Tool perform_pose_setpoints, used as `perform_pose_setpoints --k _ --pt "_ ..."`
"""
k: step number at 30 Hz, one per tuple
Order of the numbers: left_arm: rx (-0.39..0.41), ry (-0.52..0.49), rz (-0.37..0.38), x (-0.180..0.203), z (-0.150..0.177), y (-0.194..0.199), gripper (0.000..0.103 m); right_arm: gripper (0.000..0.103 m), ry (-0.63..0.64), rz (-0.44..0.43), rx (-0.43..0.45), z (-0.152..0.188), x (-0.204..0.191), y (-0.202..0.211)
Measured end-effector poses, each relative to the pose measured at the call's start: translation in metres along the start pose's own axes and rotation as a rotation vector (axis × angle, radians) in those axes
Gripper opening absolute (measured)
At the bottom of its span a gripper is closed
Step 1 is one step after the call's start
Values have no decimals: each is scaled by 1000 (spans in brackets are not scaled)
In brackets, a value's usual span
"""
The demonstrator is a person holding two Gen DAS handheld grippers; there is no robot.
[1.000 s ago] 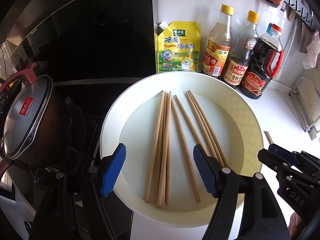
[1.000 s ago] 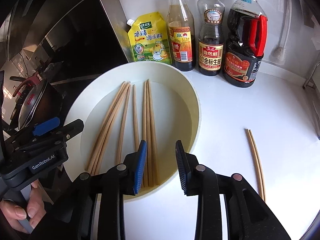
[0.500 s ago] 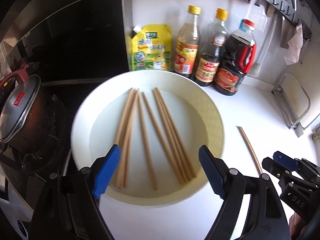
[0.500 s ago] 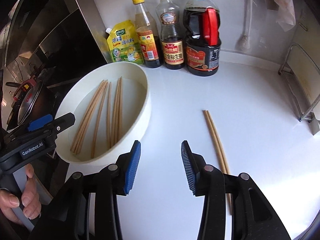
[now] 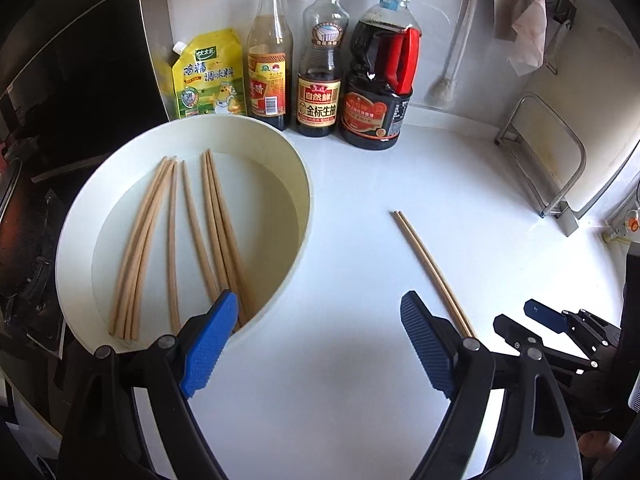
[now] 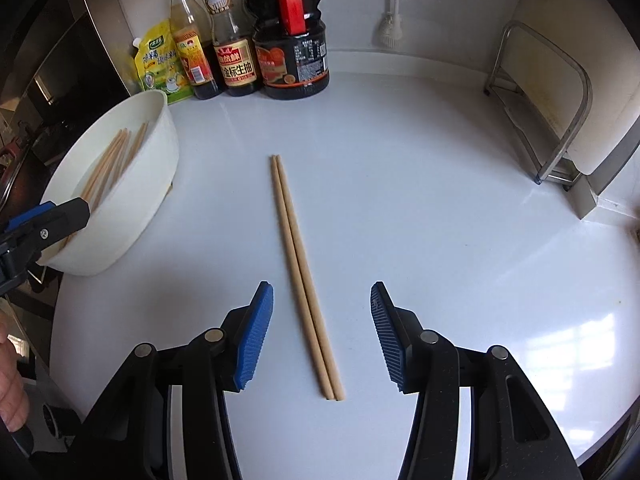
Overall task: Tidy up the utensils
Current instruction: 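Move the open right tool back over the remaining chopsticks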
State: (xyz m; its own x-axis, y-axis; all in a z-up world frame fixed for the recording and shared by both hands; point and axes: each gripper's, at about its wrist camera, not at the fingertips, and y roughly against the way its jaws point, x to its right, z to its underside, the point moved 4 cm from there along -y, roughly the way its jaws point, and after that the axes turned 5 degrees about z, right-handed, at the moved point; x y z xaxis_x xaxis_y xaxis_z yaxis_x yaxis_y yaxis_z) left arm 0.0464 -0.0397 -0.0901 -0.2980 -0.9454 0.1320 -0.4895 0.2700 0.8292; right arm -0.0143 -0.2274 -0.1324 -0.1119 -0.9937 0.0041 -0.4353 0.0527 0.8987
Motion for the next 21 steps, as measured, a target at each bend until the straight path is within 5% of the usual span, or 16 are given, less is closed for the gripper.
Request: perform_pose_setpoints --k 21 --pt "-53 2 -48 24 22 -30 82 49 116 -16 5 3 2 -51"
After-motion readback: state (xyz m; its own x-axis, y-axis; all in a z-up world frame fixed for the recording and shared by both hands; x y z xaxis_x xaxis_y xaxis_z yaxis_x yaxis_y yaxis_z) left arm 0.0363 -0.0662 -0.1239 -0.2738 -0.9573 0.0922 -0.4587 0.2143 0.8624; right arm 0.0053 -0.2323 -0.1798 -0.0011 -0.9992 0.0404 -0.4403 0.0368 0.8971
